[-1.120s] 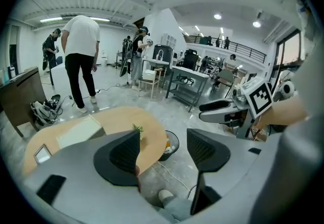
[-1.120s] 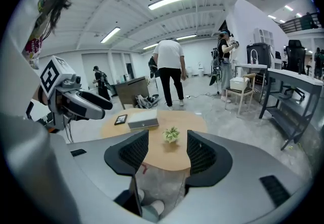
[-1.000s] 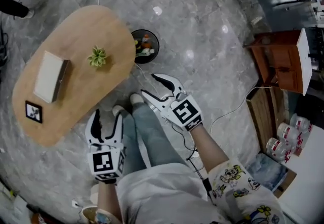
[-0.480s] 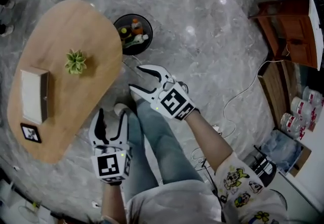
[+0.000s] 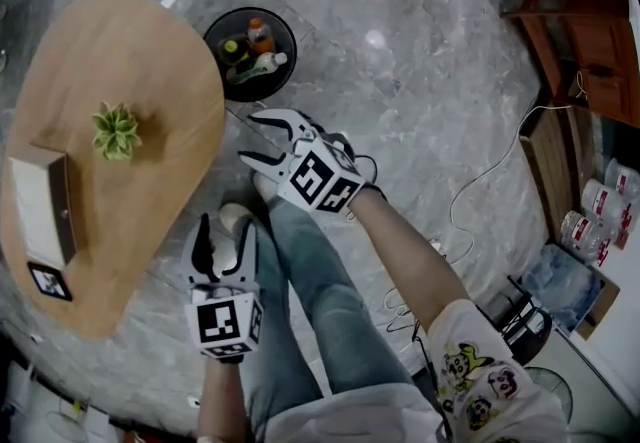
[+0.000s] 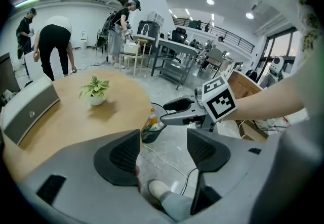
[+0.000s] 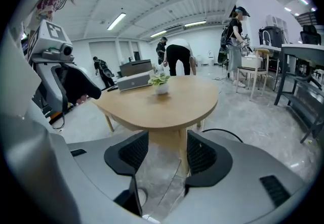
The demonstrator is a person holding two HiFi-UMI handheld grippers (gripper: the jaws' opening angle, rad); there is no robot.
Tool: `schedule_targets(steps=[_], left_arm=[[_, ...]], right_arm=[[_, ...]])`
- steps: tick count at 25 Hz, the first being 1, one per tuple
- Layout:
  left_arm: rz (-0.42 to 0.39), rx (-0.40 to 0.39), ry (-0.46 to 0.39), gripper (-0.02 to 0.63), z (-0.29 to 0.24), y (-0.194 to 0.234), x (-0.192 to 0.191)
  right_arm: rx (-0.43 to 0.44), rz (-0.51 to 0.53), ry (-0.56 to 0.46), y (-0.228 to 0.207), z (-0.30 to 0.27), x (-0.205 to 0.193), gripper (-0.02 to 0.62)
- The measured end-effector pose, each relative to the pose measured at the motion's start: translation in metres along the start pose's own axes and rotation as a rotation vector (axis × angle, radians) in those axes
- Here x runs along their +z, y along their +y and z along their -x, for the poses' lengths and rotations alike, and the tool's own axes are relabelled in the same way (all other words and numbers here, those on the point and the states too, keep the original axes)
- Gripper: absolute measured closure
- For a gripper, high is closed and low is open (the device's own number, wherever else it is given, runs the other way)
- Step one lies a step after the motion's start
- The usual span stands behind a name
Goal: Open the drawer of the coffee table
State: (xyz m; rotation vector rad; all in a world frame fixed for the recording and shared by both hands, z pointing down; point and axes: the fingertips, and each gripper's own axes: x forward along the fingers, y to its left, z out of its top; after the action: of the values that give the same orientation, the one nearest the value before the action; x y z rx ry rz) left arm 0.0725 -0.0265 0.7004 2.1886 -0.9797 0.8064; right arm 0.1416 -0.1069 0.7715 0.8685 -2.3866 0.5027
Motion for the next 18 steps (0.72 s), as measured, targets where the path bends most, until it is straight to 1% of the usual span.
schedule_targets(steps=[7,12,18], left_arm=[[-0.016,-0.031,0.037,0.337,-0.031,0.000,-0.032],[-0.005,-0.064,0.069,0.337,-0.049,-0.002,-0.053],[0.025,-0.084,0.090,0.337,-0.054,0.001,-0.075]], right_arm=[[0.052,0.053,0.043,-0.005,-0.040,-0.034,0.390],[0.095,0.061,0.049,-0.007,-0.073,-0.041,0.390],[0.149,0.040,0.001,-0.010,-0.098,-0.037,0.390]])
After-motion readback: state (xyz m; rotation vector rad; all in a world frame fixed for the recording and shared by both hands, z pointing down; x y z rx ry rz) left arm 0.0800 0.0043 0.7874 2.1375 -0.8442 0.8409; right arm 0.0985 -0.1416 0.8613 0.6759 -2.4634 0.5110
